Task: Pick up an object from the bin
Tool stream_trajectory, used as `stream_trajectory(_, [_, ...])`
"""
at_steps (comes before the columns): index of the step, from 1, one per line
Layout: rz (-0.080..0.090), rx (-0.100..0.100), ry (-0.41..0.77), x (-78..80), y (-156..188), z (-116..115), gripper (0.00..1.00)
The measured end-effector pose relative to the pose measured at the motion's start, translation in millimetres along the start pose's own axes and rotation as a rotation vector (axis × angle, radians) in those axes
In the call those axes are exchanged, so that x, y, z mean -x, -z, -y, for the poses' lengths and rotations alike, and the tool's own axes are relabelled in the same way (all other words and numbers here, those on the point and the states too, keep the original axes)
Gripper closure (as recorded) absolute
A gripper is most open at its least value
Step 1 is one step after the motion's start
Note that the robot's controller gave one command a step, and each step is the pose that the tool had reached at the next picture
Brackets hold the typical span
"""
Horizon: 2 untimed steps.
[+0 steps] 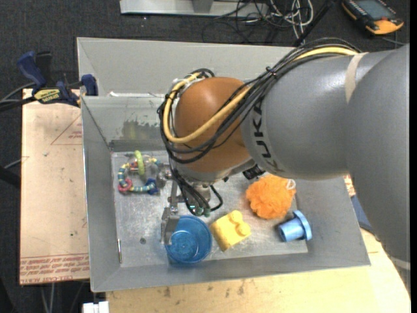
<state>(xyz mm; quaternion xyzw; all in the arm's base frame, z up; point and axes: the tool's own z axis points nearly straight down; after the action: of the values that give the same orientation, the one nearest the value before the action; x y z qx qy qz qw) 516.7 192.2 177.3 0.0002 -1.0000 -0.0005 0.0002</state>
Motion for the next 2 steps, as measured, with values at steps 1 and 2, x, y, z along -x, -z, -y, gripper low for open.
stream_trajectory(1, [0.007, 0.003, 0.015, -11.8, -42, 32, 0.0])
stream_trajectory(2, [-0.003, -0.003, -0.111, -24.7, -81, 43, 0.0])
